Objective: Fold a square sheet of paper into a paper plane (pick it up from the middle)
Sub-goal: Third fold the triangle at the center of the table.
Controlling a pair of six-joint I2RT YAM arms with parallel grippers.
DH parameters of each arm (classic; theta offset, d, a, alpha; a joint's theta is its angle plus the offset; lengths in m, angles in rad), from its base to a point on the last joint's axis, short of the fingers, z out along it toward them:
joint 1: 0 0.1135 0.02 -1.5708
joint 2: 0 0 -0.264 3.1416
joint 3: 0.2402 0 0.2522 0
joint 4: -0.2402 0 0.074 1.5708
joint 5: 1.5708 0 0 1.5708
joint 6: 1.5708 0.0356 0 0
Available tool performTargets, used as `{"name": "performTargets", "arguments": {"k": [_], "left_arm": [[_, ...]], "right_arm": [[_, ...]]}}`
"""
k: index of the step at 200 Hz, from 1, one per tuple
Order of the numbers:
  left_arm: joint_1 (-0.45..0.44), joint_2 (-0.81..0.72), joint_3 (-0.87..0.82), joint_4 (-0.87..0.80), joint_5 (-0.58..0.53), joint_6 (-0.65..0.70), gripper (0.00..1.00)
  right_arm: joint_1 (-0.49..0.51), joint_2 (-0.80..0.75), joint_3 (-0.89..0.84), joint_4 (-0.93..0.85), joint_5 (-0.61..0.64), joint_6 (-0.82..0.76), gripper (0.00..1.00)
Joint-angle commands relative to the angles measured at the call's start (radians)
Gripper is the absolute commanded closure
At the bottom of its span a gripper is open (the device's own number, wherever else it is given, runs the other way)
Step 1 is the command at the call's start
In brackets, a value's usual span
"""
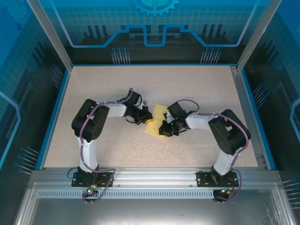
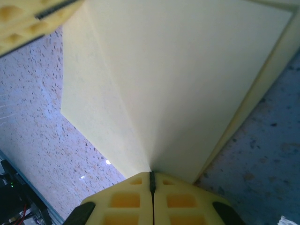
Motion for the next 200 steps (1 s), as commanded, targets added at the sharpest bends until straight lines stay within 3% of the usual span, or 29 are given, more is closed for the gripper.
{"name": "performTargets", "arguments": {"k": [1,60,126,166,200], "left_arm": [[0.050,0.029,0.025,-0.047,-0.088,0.038,0.95],[0.056,-0.008,0.054,-0.096,-0.086,0.068,0.95],[0.038,-0.141,-0.017,-0.038,-0.027,0.063,0.91],[-0.021,-0.097,0.012,-0.054,0.038,0.112,0.92],[-0.031,-0.031,0.029,-0.042,0.026,0.103,0.92]], "right_arm": [[-0.006,0.032,0.003,-0.109,0.000,-0.023,0.94],[-0.006,0.040,0.010,-0.123,-0.009,-0.045,0.93],[-0.009,0.045,0.066,-0.152,-0.003,-0.069,0.93],[-0.013,0.037,0.073,-0.149,-0.004,-0.070,0.92],[-0.012,0.020,0.083,-0.123,-0.027,-0.060,0.92]]}}
